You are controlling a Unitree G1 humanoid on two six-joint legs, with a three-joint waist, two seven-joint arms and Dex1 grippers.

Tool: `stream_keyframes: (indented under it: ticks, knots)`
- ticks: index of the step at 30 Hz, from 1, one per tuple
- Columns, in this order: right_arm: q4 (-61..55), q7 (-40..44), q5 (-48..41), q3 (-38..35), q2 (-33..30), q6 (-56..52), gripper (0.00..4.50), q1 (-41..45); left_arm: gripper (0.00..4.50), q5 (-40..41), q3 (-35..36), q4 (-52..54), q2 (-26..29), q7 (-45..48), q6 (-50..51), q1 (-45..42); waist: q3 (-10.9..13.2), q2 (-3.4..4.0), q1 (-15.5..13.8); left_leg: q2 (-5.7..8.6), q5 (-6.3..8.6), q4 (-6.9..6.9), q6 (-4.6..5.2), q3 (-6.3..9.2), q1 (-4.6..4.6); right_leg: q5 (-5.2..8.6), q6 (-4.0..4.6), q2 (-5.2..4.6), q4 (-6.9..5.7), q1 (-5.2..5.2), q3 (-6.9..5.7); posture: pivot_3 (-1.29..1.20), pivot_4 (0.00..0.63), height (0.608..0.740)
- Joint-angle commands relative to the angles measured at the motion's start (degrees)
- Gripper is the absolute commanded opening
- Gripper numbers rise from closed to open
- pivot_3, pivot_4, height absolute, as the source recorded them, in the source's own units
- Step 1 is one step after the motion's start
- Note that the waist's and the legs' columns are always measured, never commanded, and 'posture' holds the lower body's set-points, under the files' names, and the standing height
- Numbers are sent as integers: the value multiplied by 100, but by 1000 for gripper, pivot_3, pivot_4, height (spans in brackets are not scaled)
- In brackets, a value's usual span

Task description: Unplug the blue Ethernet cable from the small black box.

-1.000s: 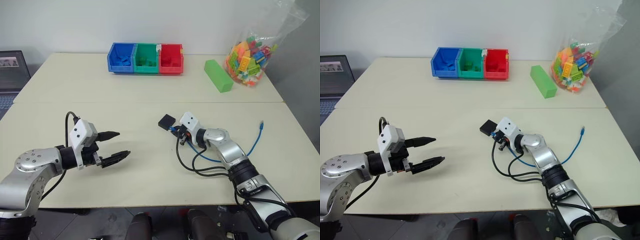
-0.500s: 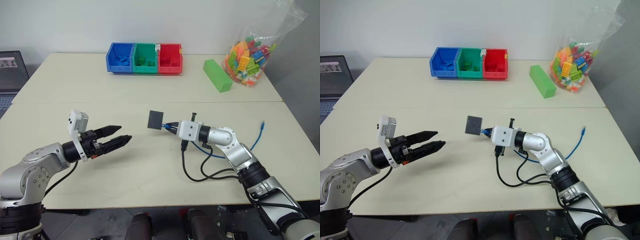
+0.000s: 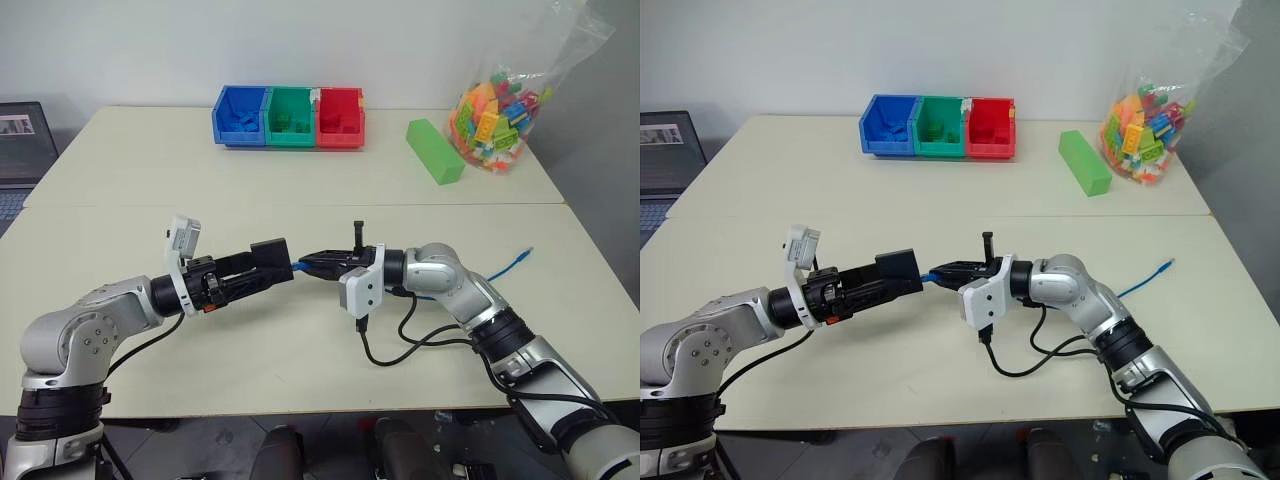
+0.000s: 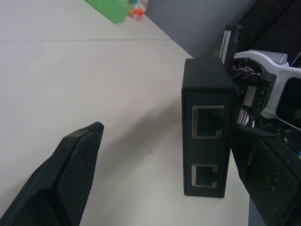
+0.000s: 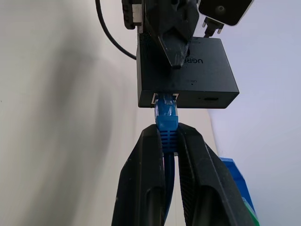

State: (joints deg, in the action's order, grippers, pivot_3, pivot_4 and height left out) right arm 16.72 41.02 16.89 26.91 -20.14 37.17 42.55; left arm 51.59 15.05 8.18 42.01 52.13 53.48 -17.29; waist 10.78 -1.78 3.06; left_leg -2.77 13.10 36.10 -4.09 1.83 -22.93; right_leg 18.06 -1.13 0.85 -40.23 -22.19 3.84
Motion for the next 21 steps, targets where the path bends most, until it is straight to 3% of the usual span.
stream_keyframes:
  ticks: [1, 16, 21]
  knots:
    - [-167, -45, -23, -70, 29, 97, 116, 141, 4000, 125, 36, 14, 86, 170, 58, -123, 0, 0, 0, 0, 0, 0, 0, 0, 0, 0, 0, 0, 0, 0, 0, 0, 150, 740]
    - [-198, -82, -15, -18, 69, 417, 114, 99, 857, 1, -71, 17, 169, 604, 61, -141, 0, 0, 1, 0, 0, 1, 0, 0, -1, 0, 0, 0, -1, 0, 0, 0, 150, 740]
    - [-175, -19, -5, 35, -15, 582, 114, 47, 782, -24, -84, 34, 164, 612, 49, -128, 0, 0, 1, 1, 0, 1, 0, 1, -1, 0, 0, 0, -1, 0, 0, 0, 150, 740]
